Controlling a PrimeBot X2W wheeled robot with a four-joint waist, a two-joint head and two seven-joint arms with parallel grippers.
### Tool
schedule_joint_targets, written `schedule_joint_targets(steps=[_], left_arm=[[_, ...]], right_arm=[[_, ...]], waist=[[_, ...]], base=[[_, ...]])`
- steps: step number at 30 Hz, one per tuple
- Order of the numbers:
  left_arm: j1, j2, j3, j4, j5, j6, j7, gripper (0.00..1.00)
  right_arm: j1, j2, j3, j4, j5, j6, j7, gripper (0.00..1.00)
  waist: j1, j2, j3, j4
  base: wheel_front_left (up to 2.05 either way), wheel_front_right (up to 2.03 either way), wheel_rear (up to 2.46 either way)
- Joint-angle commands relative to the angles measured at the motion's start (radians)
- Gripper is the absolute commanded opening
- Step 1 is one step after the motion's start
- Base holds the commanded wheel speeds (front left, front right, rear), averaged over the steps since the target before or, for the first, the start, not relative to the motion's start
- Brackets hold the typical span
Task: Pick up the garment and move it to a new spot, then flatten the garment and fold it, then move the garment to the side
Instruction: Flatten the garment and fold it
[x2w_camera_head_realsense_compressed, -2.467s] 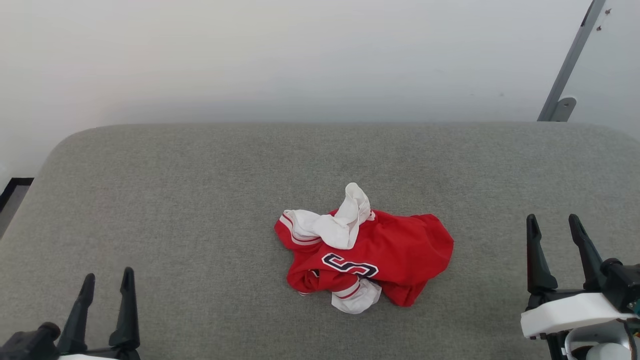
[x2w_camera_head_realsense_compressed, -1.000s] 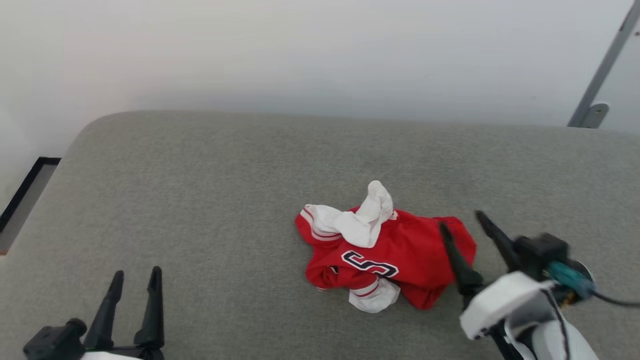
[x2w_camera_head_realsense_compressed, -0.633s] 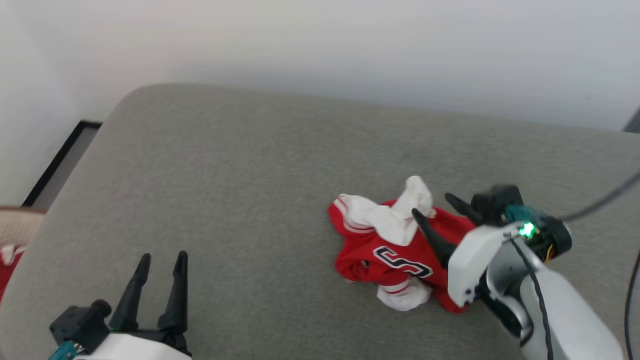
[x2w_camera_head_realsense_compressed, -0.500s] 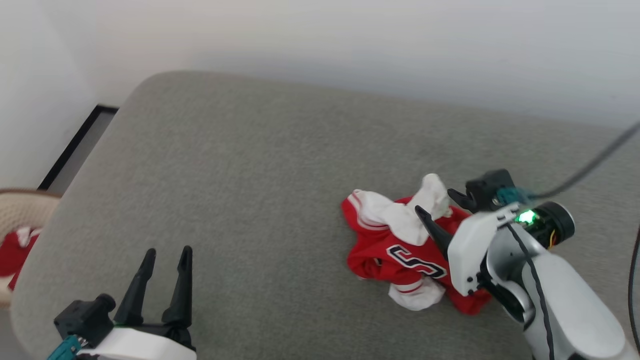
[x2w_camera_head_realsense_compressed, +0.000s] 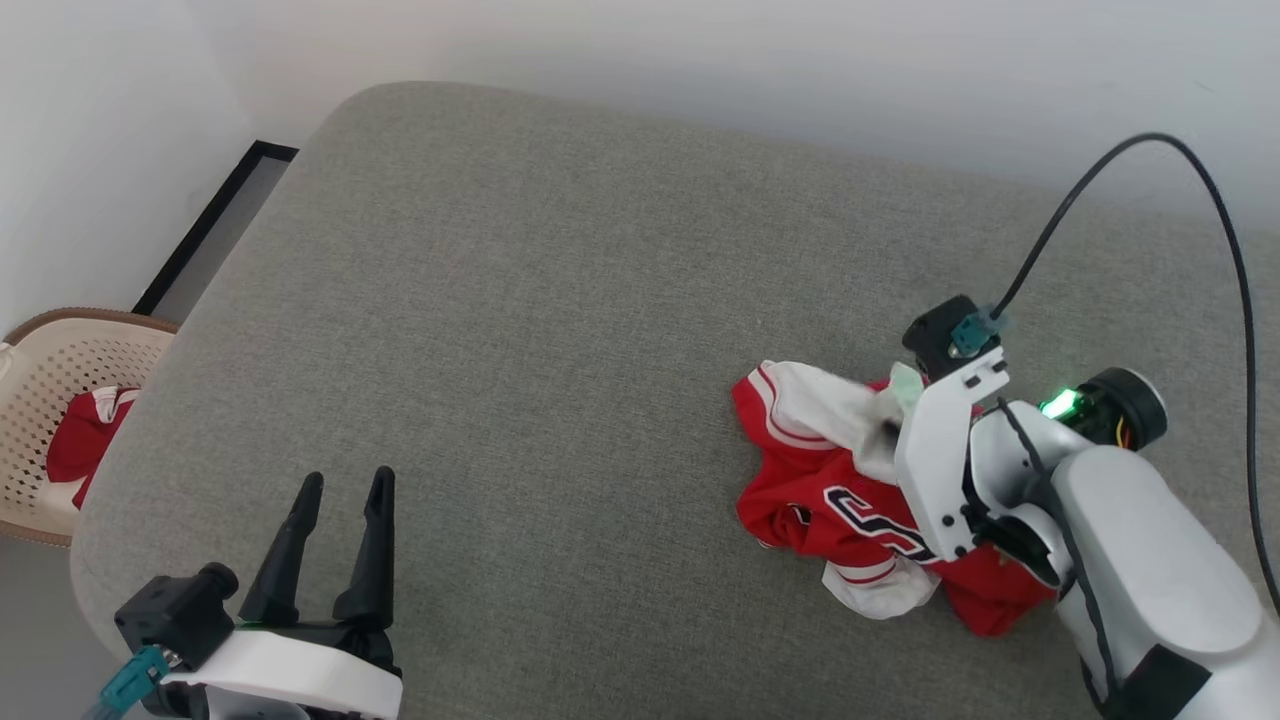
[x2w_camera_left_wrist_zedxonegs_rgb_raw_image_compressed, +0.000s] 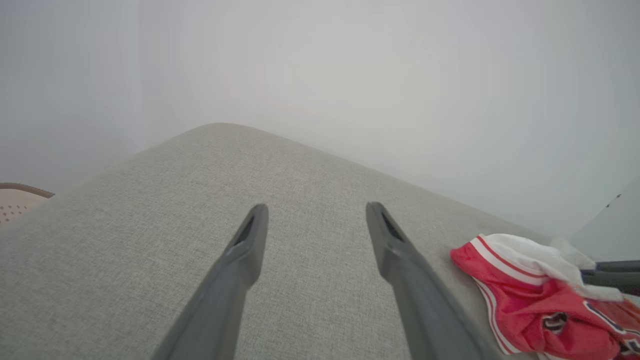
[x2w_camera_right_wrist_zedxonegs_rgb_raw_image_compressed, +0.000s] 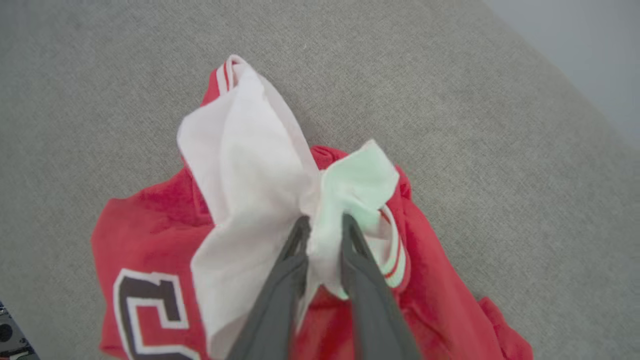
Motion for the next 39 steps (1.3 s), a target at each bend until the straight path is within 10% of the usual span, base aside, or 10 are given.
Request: schedule_joint_targets(steps=[1, 18, 33, 35, 36, 39], left_arm=[[-0.010, 0.001, 0.005, 0.001, -0.007, -0.004, -0.005, 1.00], [0.005, 0.019, 0.035, -0.020, -0.008, -0.004, -0.005, 1.00], [-0.042, 0.046, -0.005, -0.005, -0.026, -0.004, -0.005, 1.00], [-0.050, 0.053, -0.019, 0.000, -0.034, -0.004, -0.005, 1.00], [-0.052, 0.057, -0.027, 0.004, -0.042, -0.004, -0.005, 1.00], [-0.061, 0.081, -0.059, 0.018, -0.071, -0.004, -0.005, 1.00]], right_arm=[[-0.009, -0.002, -0.001, -0.012, 0.009, -0.001, 0.010, 0.00], [0.083, -0.091, -0.436, -0.211, -0.026, -0.001, 0.025, 0.00], [0.176, 0.005, -0.659, 0.028, -0.114, -0.001, 0.002, 0.00], [0.159, 0.010, -0.646, 0.055, -0.104, -0.001, -0.008, 0.41], [0.155, 0.002, -0.628, 0.061, -0.103, -0.001, -0.010, 0.86], [0.142, -0.013, -0.610, 0.070, -0.091, -0.001, -0.004, 1.00]], waist=[[0.0000, 0.0000, 0.000, -0.002], [0.0000, 0.0000, -0.009, -0.099], [0.0000, 0.0000, 0.028, -0.137], [0.0000, 0.0000, 0.029, -0.144], [0.0000, 0.0000, 0.029, -0.147], [0.0000, 0.0000, 0.021, -0.161]], base=[[0.00, 0.00, 0.00], [0.00, 0.00, 0.00], [0.00, 0.00, 0.00], [0.00, 0.00, 0.00], [0.00, 0.00, 0.00], [0.00, 0.00, 0.00]])
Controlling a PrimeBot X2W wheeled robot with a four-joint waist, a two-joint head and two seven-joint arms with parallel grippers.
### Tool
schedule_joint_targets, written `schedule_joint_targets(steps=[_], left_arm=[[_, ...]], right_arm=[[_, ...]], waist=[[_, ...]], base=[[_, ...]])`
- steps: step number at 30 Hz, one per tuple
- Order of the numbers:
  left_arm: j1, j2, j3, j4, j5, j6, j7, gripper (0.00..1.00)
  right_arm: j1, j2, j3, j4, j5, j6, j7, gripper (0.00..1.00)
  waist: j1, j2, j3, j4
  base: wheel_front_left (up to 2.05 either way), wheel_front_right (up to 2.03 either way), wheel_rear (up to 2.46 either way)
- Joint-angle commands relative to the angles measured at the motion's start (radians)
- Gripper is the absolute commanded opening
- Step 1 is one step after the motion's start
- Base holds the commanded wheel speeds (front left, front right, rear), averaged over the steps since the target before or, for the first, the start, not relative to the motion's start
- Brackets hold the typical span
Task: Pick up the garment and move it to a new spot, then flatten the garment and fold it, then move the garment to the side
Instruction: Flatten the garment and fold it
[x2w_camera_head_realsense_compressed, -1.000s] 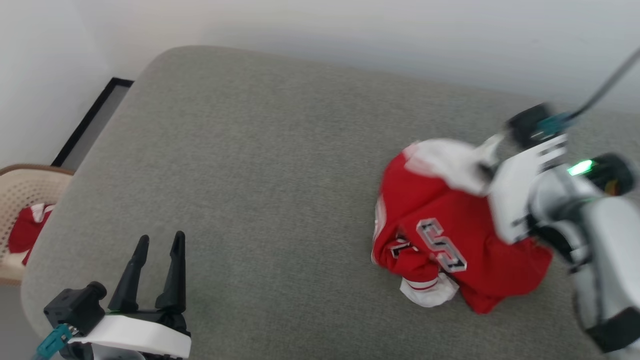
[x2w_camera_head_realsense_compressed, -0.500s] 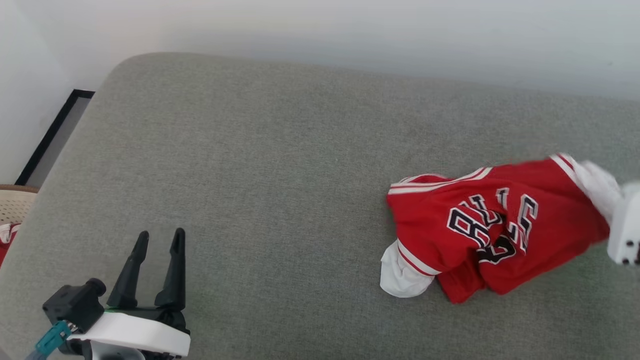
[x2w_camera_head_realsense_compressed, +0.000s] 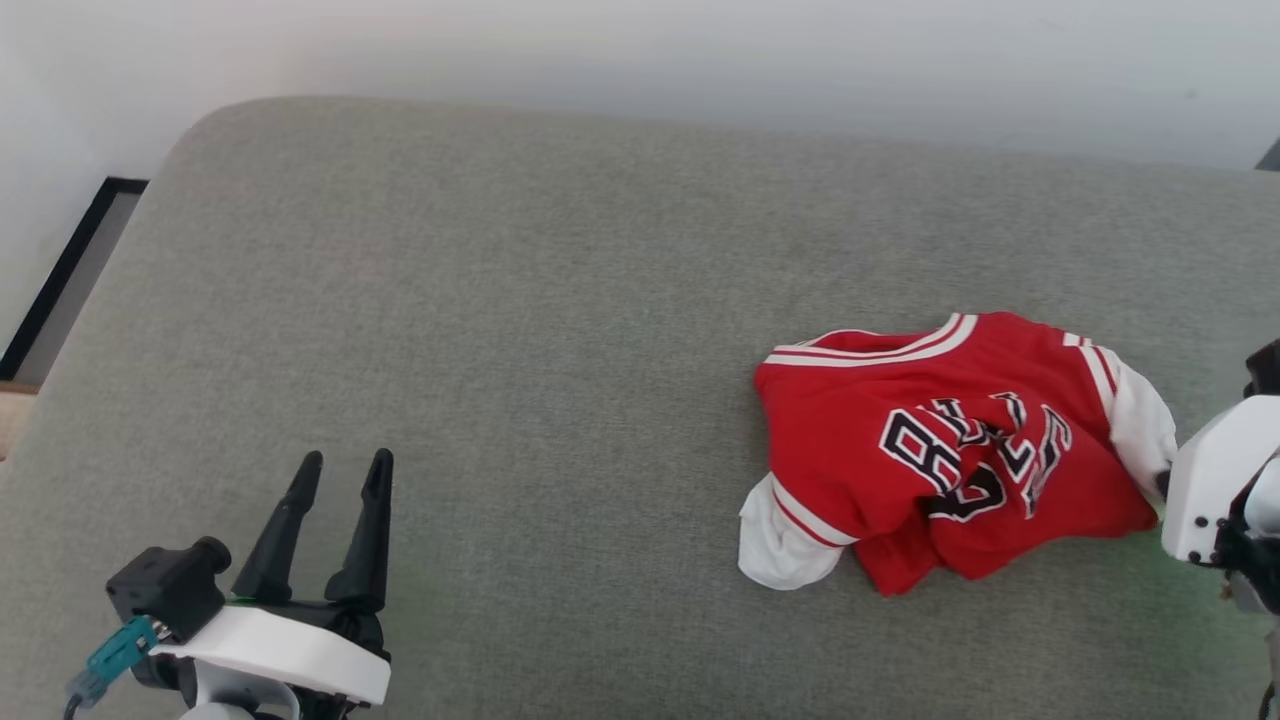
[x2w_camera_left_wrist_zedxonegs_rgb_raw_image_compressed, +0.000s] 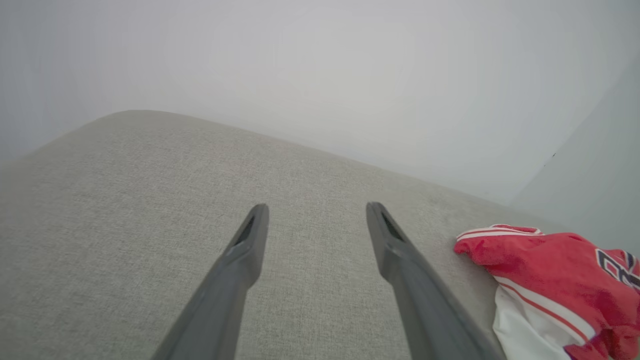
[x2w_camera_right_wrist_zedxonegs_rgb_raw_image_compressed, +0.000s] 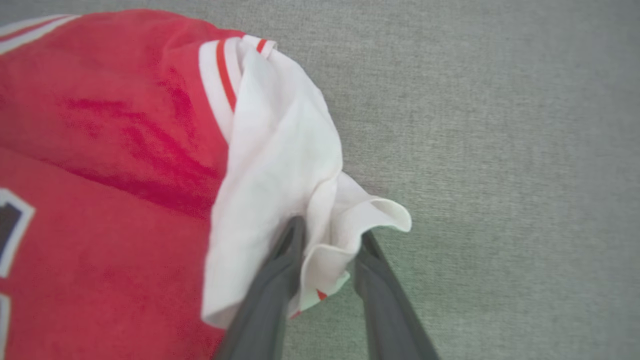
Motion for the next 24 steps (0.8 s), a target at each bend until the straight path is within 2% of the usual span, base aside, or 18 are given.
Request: schedule_joint_targets(steps=[1, 7, 12, 19, 20, 24], left_arm=[[-0.019, 0.015, -0.019, 0.008, -0.027, -0.004, -0.005, 1.00], [-0.063, 0.088, -0.124, 0.047, -0.098, -0.004, 0.021, 1.00], [-0.110, 0.136, -0.207, 0.047, -0.155, -0.004, 0.120, 1.00], [-0.153, 0.164, -0.282, 0.031, -0.183, 0.000, 0.287, 1.00], [-0.153, 0.164, -0.282, 0.031, -0.183, 0.000, 0.287, 1.00], [-0.168, 0.165, -0.322, 0.018, -0.198, 0.014, 0.394, 1.00]], right_arm=[[-0.009, -0.014, 0.017, -0.011, 0.007, -0.001, 0.000, 1.00], [0.010, -0.038, 0.045, -0.100, 0.050, -0.001, -0.027, 1.00], [0.034, -0.001, 0.028, -0.218, 0.062, -0.001, -0.108, 1.00], [0.066, 0.085, 0.019, -0.370, 0.024, -0.001, -0.304, 1.00], [0.066, 0.085, 0.019, -0.370, 0.024, -0.001, -0.304, 1.00], [0.084, 0.121, 0.037, -0.445, -0.028, -0.001, -0.463, 1.00]], waist=[[0.0000, 0.0000, -0.009, -0.012], [0.0000, 0.0000, -0.031, -0.061], [0.0000, 0.0000, -0.048, -0.117], [0.0000, 0.0000, -0.053, -0.216], [0.0000, 0.0000, -0.053, -0.216], [0.0000, 0.0000, -0.041, -0.273]], base=[[0.00, 0.00, 0.00], [0.00, 0.00, 0.00], [0.00, 0.00, 0.00], [0.00, 0.00, 0.00], [0.00, 0.00, 0.00], [0.00, 0.00, 0.00]])
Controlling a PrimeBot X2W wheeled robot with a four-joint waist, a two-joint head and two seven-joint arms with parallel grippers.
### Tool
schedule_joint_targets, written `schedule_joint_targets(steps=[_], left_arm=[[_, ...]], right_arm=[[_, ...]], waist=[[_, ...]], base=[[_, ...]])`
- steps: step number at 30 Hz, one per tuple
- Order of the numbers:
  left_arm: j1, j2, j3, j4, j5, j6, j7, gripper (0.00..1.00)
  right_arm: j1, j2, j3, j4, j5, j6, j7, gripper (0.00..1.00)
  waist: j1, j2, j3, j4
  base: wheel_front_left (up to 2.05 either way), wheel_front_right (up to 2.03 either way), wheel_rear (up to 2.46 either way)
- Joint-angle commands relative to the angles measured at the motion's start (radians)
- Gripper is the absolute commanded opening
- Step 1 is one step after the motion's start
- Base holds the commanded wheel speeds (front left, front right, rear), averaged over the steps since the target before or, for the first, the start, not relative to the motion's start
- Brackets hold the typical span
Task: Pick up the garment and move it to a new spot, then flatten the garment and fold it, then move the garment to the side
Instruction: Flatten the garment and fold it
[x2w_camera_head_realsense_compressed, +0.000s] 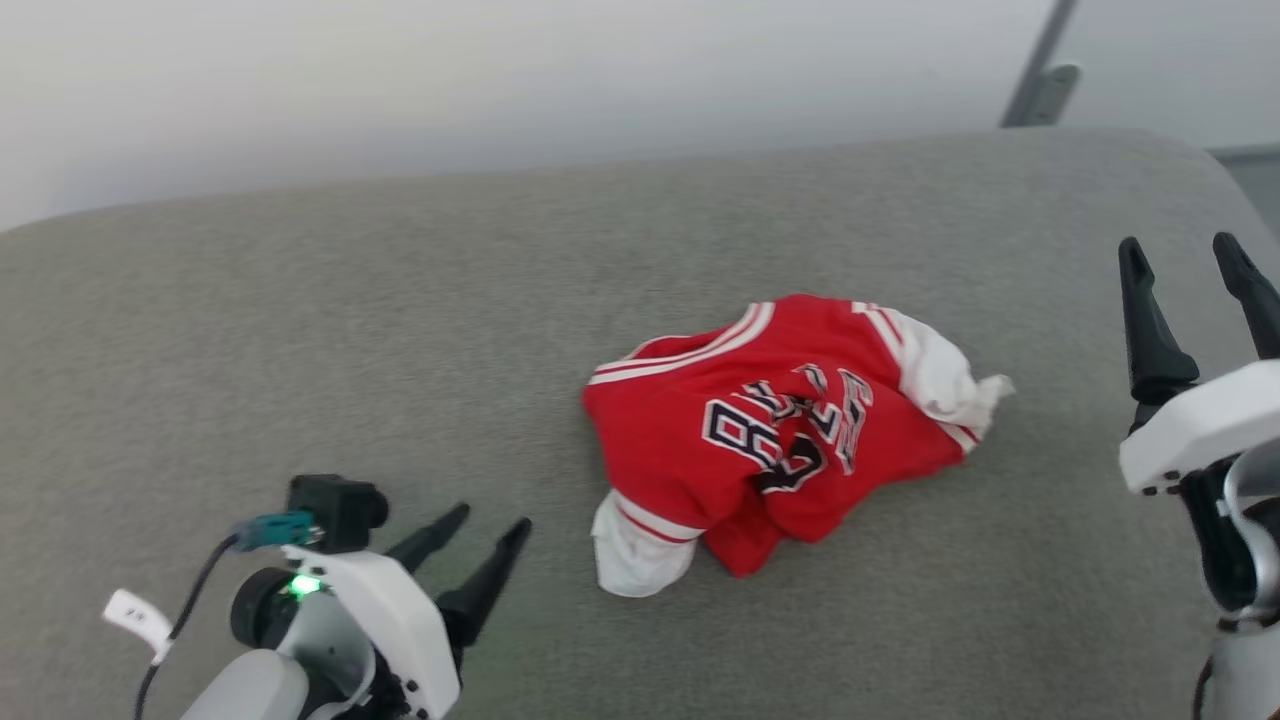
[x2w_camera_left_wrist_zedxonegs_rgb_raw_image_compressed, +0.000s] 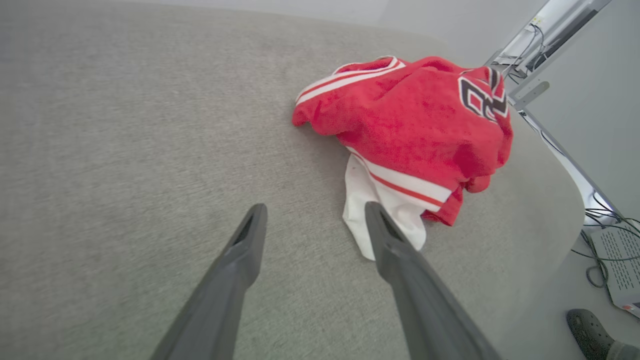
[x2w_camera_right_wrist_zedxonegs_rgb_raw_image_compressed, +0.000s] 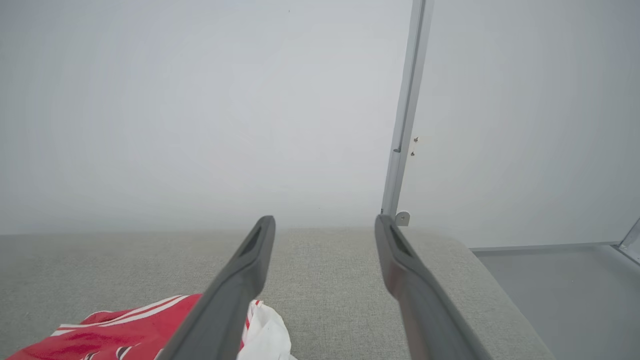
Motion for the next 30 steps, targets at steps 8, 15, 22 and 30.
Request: schedule_joint_targets(steps=[8, 15, 22, 30], left_arm=[[-0.041, -0.003, -0.072, -0.028, -0.018, 0.061, 0.205, 1.00], [-0.079, 0.000, -0.115, -0.042, 0.010, 0.120, 0.323, 1.00], [-0.130, -0.002, -0.166, 0.051, 0.087, 0.171, 0.386, 0.19], [-0.153, 0.040, -0.156, 0.088, 0.097, 0.180, 0.397, 0.00]], right_arm=[[0.075, 0.071, 0.044, -0.060, -0.066, -0.001, -0.220, 1.00], [0.102, 0.107, 0.046, -0.029, -0.068, -0.001, -0.297, 1.00], [0.091, 0.120, 0.057, 0.001, -0.047, -0.001, -0.333, 1.00], [0.091, 0.122, 0.051, 0.015, -0.038, -0.001, -0.373, 1.00]], waist=[[0.0000, 0.0000, 0.036, -0.126], [0.0000, 0.0000, 0.065, -0.182], [0.0000, 0.0000, 0.083, -0.207], [0.0000, 0.0000, 0.076, -0.181]], base=[[0.00, 0.00, 0.00], [0.00, 0.00, 0.00], [0.00, 0.00, 0.00], [0.00, 0.00, 0.00]])
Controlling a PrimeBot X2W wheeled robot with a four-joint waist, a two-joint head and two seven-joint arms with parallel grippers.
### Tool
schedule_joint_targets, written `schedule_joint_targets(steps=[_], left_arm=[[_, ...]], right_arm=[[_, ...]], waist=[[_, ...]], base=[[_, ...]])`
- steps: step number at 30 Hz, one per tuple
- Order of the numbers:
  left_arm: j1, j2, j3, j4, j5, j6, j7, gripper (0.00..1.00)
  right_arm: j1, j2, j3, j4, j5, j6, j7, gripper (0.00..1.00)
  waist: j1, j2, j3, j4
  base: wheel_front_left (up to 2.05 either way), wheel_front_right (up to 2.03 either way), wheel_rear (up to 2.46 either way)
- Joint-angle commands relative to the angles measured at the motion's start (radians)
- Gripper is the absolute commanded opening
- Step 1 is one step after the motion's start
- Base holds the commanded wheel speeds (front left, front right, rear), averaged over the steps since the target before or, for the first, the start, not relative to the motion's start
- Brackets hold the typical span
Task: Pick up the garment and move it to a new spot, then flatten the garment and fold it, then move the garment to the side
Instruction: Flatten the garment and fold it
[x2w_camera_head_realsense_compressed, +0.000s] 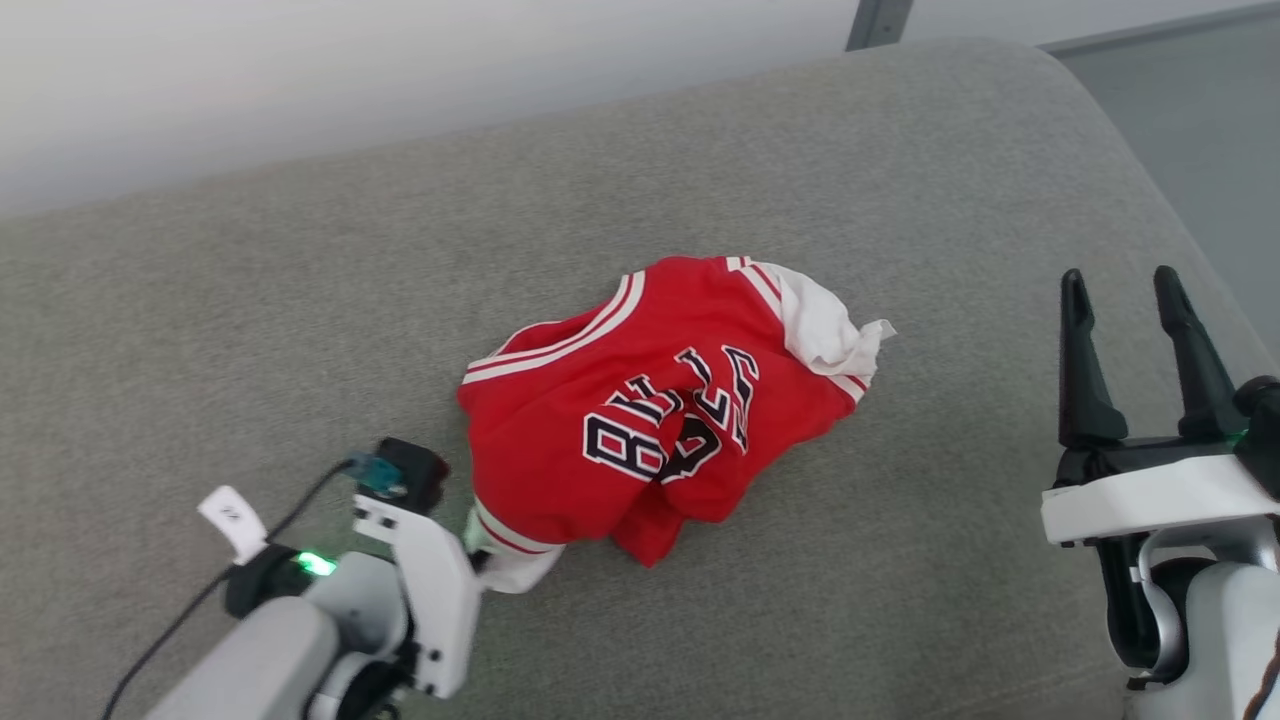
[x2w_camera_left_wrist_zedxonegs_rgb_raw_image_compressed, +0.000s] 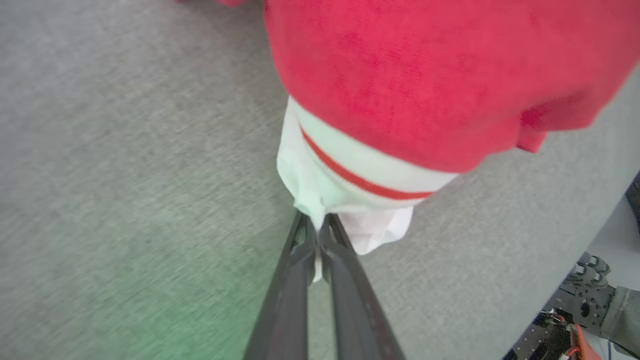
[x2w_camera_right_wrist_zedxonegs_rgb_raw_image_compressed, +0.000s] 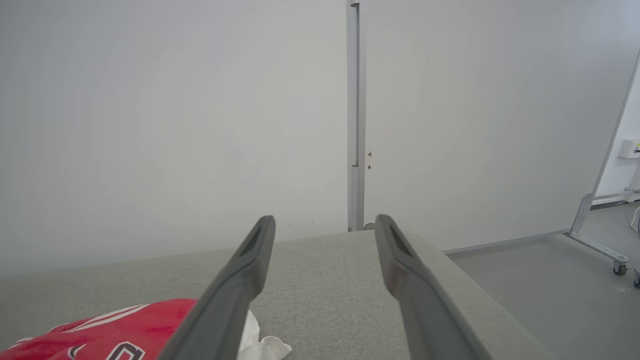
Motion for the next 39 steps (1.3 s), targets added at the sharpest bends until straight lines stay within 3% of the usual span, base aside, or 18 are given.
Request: schedule_joint_targets(steps=[1, 13, 16, 19, 20, 21, 22, 23, 29, 39], left_arm=[[0.002, 0.036, 0.011, 0.007, 0.004, 0.012, 0.009, 0.00], [0.038, 0.303, 0.154, -0.126, 0.011, 0.092, 0.025, 0.00], [0.058, 0.335, 0.180, -0.127, -0.004, 0.110, 0.023, 0.00], [0.082, 0.329, 0.193, -0.111, -0.047, 0.107, 0.030, 0.00], [0.088, 0.322, 0.194, -0.105, -0.063, 0.103, 0.031, 0.07], [0.092, 0.314, 0.197, -0.097, -0.072, 0.098, 0.031, 0.27], [0.094, 0.311, 0.196, -0.090, -0.079, 0.090, 0.029, 0.67], [0.094, 0.307, 0.194, -0.086, -0.087, 0.081, 0.028, 0.98], [0.045, 0.309, 0.208, -0.111, -0.128, 0.056, 0.076, 1.00], [-0.118, 0.334, 0.200, -0.205, -0.160, 0.062, 0.268, 1.00]], right_arm=[[-0.003, 0.003, -0.005, -0.003, 0.000, -0.001, -0.010, 1.00], [0.006, 0.003, -0.026, -0.007, 0.011, -0.001, -0.007, 1.00], [0.003, 0.003, -0.029, -0.004, 0.011, -0.001, -0.008, 1.00], [-0.004, 0.003, -0.024, 0.004, 0.017, -0.001, -0.008, 1.00], [-0.007, 0.003, -0.022, 0.007, 0.021, -0.001, -0.010, 1.00], [-0.009, 0.003, -0.022, 0.011, 0.023, -0.001, -0.012, 1.00], [-0.010, 0.003, -0.020, 0.014, 0.022, -0.001, -0.013, 1.00], [-0.008, 0.003, -0.017, 0.014, 0.023, -0.001, -0.014, 1.00], [-0.006, 0.003, -0.024, 0.031, 0.029, -0.001, -0.018, 1.00], [-0.002, 0.003, 0.000, 0.026, 0.035, -0.001, -0.018, 1.00]], waist=[[0.0000, 0.0000, -0.004, 0.014], [0.0000, 0.0000, -0.012, 0.092], [0.0000, 0.0000, -0.009, 0.108], [0.0000, 0.0000, -0.004, 0.120], [0.0000, 0.0000, -0.003, 0.123], [0.0000, 0.0000, -0.002, 0.126], [0.0000, 0.0000, -0.001, 0.128], [0.0000, 0.0000, 0.000, 0.130], [0.0000, 0.0000, -0.010, 0.134], [0.0000, 0.0000, -0.014, 0.104]], base=[[0.00, 0.00, 0.00], [0.00, 0.00, 0.00], [0.00, 0.00, 0.00], [0.00, 0.00, 0.00], [0.00, 0.00, 0.00], [0.00, 0.00, 0.00], [0.00, 0.00, 0.00], [0.00, 0.00, 0.00], [0.00, 0.00, 0.00], [0.00, 0.00, 0.00]])
